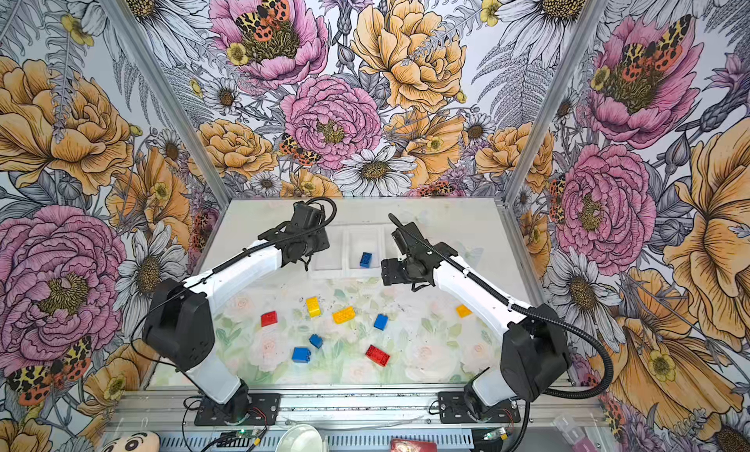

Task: Sort the legos into containers by color
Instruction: 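Carry red brick into nearest bin compartment while right gripper nears yellow bricks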

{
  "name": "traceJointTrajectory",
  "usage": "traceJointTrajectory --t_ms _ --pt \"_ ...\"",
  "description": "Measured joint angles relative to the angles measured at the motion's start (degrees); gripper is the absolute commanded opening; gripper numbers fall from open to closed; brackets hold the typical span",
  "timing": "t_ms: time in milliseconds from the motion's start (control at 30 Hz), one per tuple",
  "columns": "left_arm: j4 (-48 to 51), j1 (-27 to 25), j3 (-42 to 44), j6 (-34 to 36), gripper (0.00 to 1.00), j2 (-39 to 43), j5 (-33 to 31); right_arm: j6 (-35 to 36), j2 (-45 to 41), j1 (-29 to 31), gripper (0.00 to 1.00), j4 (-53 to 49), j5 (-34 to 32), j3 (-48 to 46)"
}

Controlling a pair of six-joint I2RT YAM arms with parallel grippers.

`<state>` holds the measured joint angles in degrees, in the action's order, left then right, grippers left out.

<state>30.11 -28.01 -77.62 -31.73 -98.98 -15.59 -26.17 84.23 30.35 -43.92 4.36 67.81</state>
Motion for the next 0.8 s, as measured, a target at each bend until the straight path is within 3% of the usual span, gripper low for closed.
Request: traceJointTrajectory --t_ms 333,600,800 --pt "0.0 0.6 -4.8 3.5 0.23 -11.0 4.9 -0.4 -1.1 -2.4 0.83 0.0 0.2 -1.2" --pt "0.1 1.3 -4.9 4.2 0.47 -14.2 6.1 -0.4 -1.8 -4.1 0.83 0.0 0.5 -2.2" --pt "0.0 1.3 -4.9 4.3 0.55 -14.1 6.1 -0.8 -2.8 -5.9 0.83 0.0 0.7 -3.2"
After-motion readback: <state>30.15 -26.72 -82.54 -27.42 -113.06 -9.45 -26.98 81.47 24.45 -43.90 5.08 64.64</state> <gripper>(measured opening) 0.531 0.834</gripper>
